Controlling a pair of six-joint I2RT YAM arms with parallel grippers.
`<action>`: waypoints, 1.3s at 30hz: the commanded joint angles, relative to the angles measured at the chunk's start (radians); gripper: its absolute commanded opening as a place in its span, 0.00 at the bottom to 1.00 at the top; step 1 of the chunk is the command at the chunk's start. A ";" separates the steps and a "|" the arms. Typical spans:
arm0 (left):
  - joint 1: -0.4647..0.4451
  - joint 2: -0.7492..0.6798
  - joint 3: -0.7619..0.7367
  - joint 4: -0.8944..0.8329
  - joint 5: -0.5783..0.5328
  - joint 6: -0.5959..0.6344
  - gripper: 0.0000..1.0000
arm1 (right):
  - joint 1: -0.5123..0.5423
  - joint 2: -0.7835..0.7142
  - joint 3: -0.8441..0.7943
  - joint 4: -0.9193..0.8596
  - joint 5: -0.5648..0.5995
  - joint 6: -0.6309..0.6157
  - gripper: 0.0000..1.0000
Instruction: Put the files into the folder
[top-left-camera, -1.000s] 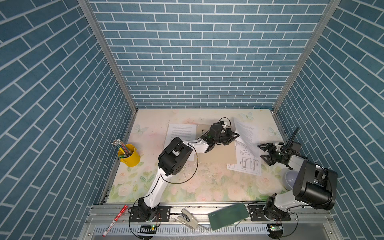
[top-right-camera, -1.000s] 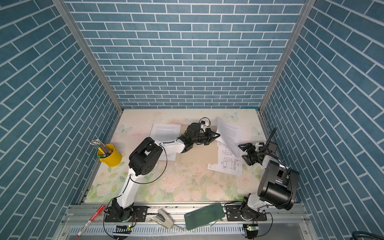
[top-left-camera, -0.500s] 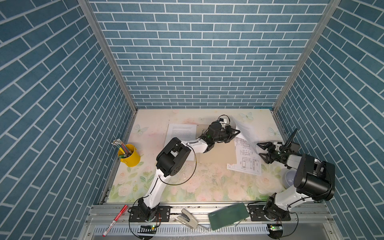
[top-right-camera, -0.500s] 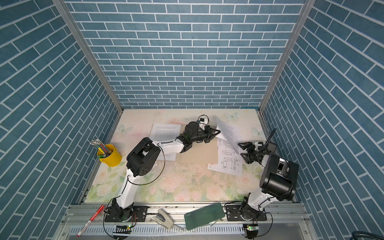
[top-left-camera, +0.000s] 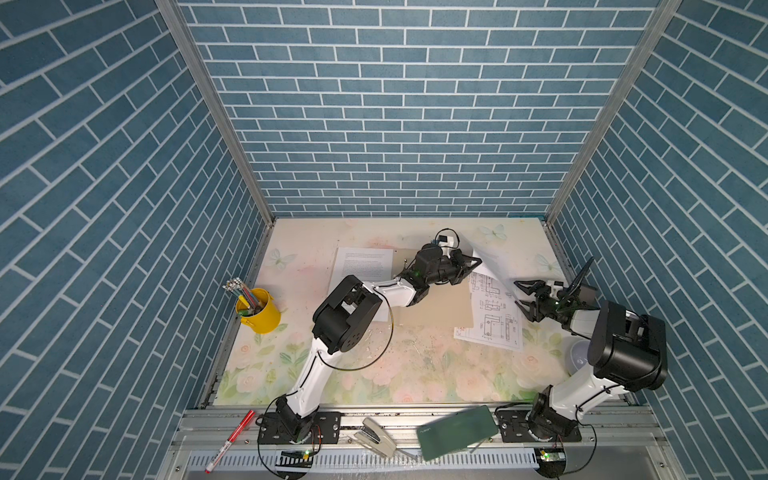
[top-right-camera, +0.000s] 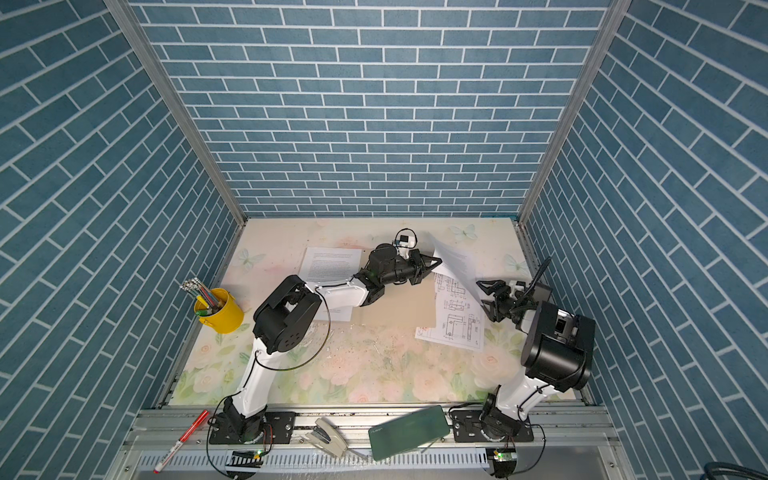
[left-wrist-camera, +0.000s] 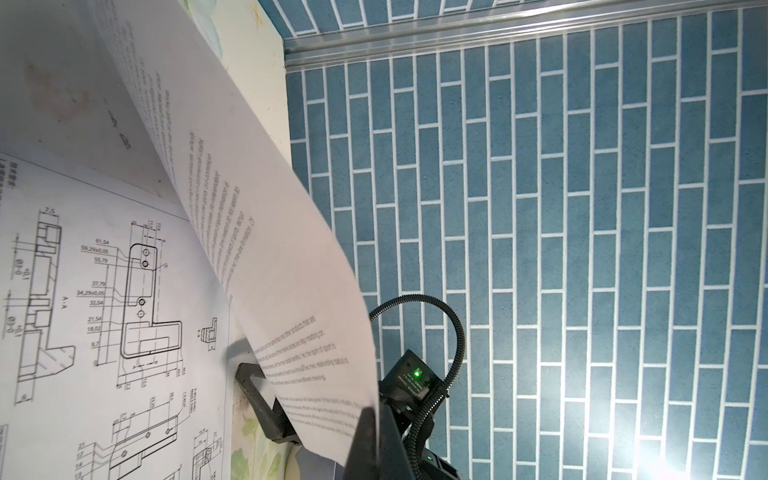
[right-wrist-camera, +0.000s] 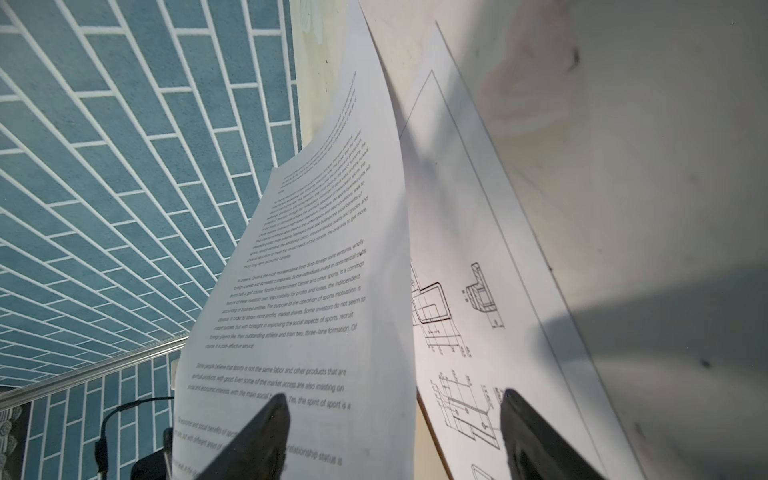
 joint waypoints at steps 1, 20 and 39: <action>-0.004 -0.019 -0.007 0.064 0.009 -0.002 0.00 | 0.015 0.026 -0.017 0.091 -0.024 0.086 0.78; -0.009 -0.005 -0.048 0.199 0.060 -0.048 0.00 | 0.084 0.143 0.013 0.423 -0.025 0.355 0.68; 0.005 -0.071 -0.244 0.299 0.094 -0.064 0.00 | 0.121 0.187 0.094 0.467 -0.041 0.376 0.20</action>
